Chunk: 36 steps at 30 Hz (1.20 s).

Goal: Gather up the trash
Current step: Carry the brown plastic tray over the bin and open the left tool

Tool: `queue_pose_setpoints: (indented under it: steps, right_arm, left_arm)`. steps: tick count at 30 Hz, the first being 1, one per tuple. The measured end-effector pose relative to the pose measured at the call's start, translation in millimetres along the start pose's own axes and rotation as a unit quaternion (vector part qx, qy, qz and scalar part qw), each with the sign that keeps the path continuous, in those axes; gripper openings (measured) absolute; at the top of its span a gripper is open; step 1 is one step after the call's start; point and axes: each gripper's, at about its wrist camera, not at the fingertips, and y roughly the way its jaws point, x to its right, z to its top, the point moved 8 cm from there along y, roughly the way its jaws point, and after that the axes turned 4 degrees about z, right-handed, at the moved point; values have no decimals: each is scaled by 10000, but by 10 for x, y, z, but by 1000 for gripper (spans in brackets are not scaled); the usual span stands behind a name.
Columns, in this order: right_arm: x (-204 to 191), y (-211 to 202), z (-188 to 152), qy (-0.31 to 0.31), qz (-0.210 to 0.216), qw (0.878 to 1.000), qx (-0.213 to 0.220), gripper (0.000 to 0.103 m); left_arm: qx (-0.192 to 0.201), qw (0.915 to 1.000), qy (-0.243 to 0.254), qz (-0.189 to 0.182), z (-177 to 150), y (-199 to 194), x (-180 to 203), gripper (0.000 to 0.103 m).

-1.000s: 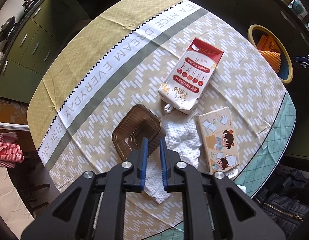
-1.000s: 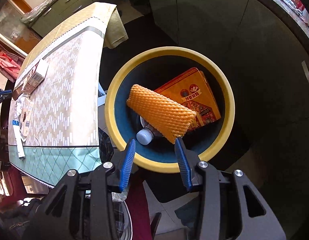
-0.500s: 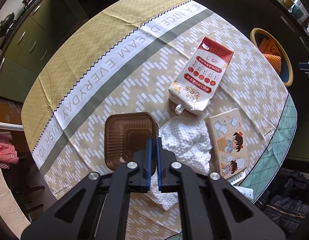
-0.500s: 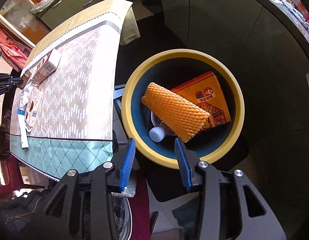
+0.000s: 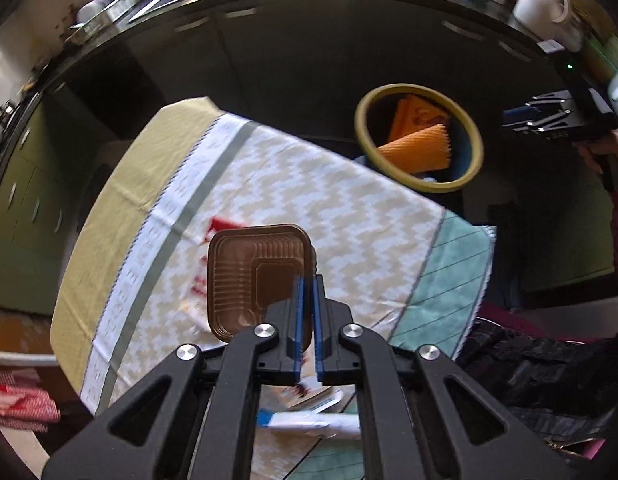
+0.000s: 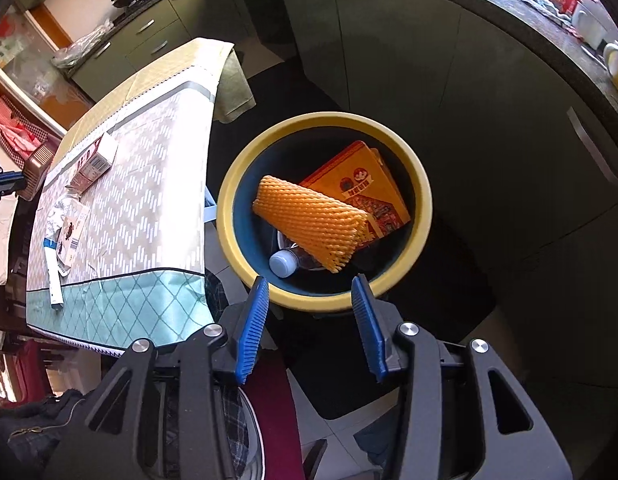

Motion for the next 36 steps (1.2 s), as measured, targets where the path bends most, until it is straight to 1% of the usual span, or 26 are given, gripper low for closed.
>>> queue_pose_setpoints:
  steps: [2, 4, 7, 10, 11, 13, 15, 17, 19, 20, 22, 23, 24, 26, 28, 30, 32, 33, 35, 36]
  right_arm:
    - [107, -65, -92, 98, -28, 9999, 89, 45]
    - [205, -128, -189, 184, -26, 9997, 166, 45]
    - [356, -245, -360, 285, -57, 9992, 286, 47]
    - [521, -360, -522, 432, -36, 9982, 420, 49]
    - [577, -393, -569, 478, -39, 9978, 448, 49]
    - [691, -449, -658, 599, -42, 9969, 509, 49]
    - [792, -485, -726, 702, -25, 9960, 555, 49]
    - [863, -499, -772, 780, 0, 9953, 577, 49]
    - [900, -499, -789, 798, 18, 9951, 579, 49]
    - [905, -501, -787, 790, 27, 9952, 577, 50]
    - [880, -487, -752, 743, 44, 9956, 577, 50]
    - [856, -484, -733, 700, 47, 9959, 570, 50]
    - [833, -482, -718, 658, 48, 9962, 563, 50]
    - [747, -497, -657, 541, 43, 9969, 566, 50]
    - [626, -506, -590, 403, 42, 9976, 570, 51]
    - [481, -515, -500, 216, 47, 9982, 566, 51]
    - [246, -505, -375, -66, 99, 9985, 529, 53]
    - [102, -493, -309, -241, 134, 9984, 503, 57]
    - [-262, -436, -131, -701, 231, 9963, 431, 58]
    - [-451, -401, -51, -930, 309, 9944, 382, 58]
  left_arm:
    - [8, 9993, 307, -233, 294, 117, 379, 4]
    - [0, 9976, 609, -329, 589, 288, 701, 4]
    - [-56, 9944, 872, -600, 1033, 603, 1132, 4]
    - [-179, 9913, 1086, -723, 1386, 950, 1506, 4]
    - [-207, 9906, 1151, -704, 1477, 1058, 1604, 4]
    - [-291, 9886, 1282, -739, 1630, 1266, 1815, 5]
    - [-329, 9882, 1347, -648, 1743, 1430, 1954, 6]
    - [-448, 9867, 1422, -640, 1787, 1555, 2060, 15]
    - [-513, 9861, 1453, -614, 1776, 1583, 2112, 20]
    - [-530, 9854, 1480, -652, 1752, 1556, 2124, 21]
    - [-468, 9863, 1442, -655, 1694, 1418, 2031, 23]
    - [-448, 9869, 1381, -701, 1650, 1325, 1946, 28]
    - [-408, 9877, 1322, -726, 1603, 1213, 1867, 29]
    - [-286, 9908, 1161, -635, 1478, 968, 1617, 34]
    - [-225, 9936, 961, -549, 1274, 723, 1319, 34]
    - [-142, 9973, 627, -358, 1014, 465, 950, 35]
    - [-122, 9991, 321, -261, 707, 235, 625, 43]
    - [-90, 9998, 137, -146, 534, 123, 443, 45]
    - [-73, 9997, -231, 52, 188, -61, 124, 51]
    - [-44, 9989, -452, 97, 10, -144, -26, 53]
